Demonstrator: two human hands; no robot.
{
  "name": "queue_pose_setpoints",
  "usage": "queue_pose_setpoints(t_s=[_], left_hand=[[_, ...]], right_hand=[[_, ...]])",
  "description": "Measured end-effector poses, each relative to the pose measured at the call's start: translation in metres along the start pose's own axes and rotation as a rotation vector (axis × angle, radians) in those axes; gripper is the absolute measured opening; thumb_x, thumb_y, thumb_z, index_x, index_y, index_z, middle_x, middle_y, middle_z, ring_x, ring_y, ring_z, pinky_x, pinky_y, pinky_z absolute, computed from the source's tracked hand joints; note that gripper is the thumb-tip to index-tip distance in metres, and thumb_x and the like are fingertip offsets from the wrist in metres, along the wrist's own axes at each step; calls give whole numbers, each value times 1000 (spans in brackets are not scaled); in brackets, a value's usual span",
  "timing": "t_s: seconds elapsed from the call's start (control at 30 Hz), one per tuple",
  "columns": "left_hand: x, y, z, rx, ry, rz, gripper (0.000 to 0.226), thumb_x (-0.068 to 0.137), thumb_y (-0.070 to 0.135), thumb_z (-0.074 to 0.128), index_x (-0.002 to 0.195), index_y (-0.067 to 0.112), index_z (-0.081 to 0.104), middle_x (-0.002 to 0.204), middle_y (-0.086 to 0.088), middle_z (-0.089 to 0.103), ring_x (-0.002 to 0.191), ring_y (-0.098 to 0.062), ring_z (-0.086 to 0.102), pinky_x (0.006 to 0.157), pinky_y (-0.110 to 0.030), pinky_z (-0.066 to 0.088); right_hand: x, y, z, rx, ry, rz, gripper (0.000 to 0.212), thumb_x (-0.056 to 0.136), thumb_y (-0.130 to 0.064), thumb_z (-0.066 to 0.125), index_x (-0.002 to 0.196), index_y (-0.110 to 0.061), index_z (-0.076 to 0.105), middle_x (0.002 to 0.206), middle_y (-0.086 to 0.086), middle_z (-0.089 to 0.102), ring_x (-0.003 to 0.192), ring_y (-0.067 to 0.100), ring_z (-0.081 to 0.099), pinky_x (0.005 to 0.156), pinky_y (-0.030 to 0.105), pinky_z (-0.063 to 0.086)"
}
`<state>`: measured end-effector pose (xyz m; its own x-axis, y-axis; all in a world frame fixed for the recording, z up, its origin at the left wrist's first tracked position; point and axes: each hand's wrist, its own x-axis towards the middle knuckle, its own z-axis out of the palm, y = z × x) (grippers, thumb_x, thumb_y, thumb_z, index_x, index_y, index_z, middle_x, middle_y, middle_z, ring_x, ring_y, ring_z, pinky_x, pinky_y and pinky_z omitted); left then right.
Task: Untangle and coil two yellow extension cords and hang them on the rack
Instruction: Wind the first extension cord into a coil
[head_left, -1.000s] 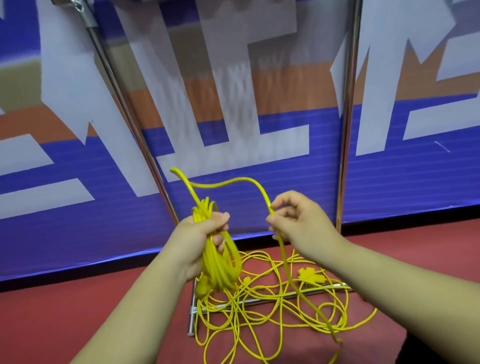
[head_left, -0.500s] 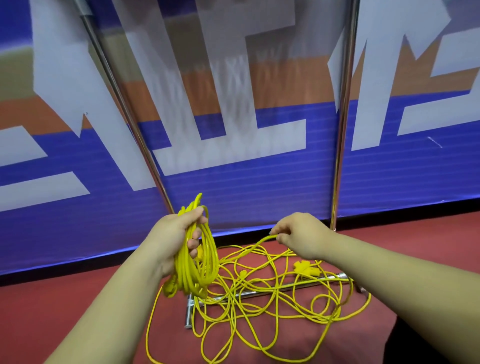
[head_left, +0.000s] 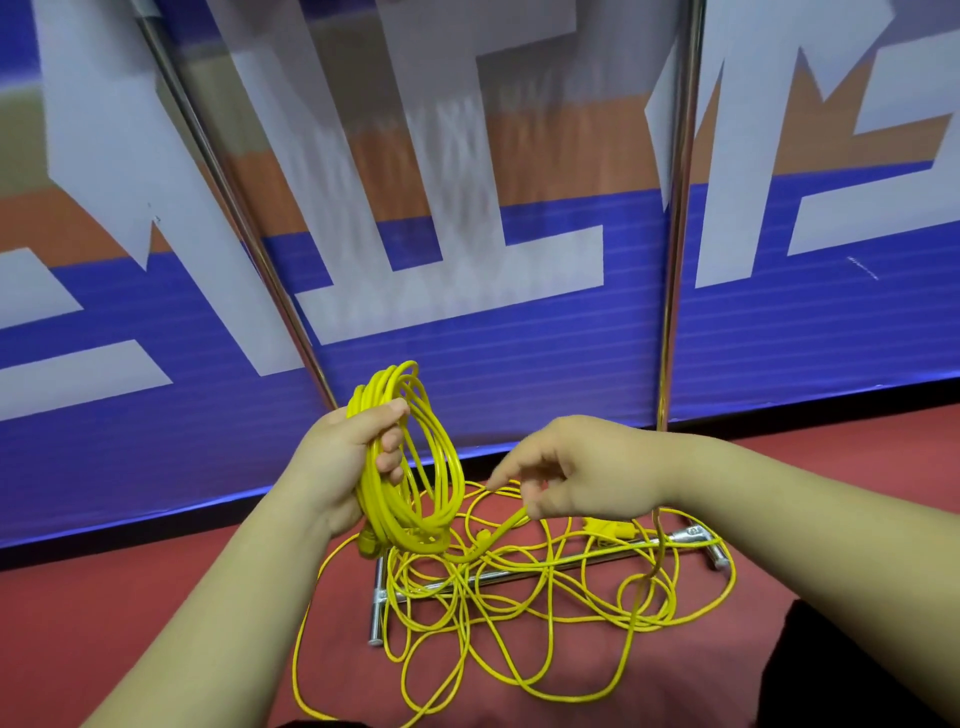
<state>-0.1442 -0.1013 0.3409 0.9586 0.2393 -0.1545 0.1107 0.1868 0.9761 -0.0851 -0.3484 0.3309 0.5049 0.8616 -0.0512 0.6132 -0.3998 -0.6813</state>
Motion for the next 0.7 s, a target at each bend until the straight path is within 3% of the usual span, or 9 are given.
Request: queue_pose_setpoints(t_s=[0.13,0.27,0.43,0.53,0.7], left_hand=[[3,-3,6,-12,14,-3,20,95,16,60,76,11,57,56,-1,43,41,-11,39,45,-24,42],[7,-7,13,11,59,-13,26,94,14,62,69,11,58,57,-4,48,43,-14,46,49,-26,45],[6,-12,23,31,-5,-78,23,94,15,62,73,8,57,57,-5,48,44,-14,45,49,-26,45],[1,-14,32,35,-85,-97,13,89,18,65,85,7,60,60,-4,47,42,-13,41,46,-25,41],[-8,-15,49,54,-194,-158,30,89,36,58,91,6,64,59,-7,51,46,-16,44,46,-24,42]], right_hand=[[-2,-9,-7,313,-45,-12,47,89,4,67,130,-17,63,85,2,71,57,-1,54,53,14,40],[-4,-15,-15,511,2,-70,42,86,4,72,118,-25,68,86,3,73,75,16,57,70,35,43],[-4,-16,-17,630,103,-94,34,85,7,71,104,-21,72,79,1,74,69,9,62,65,22,48],[-3,-16,-17,655,187,-104,25,83,7,73,97,-14,72,77,5,73,69,15,62,64,23,50],[-4,-15,-22,612,357,-129,15,79,2,79,87,-5,69,72,4,71,64,11,66,64,22,52]])
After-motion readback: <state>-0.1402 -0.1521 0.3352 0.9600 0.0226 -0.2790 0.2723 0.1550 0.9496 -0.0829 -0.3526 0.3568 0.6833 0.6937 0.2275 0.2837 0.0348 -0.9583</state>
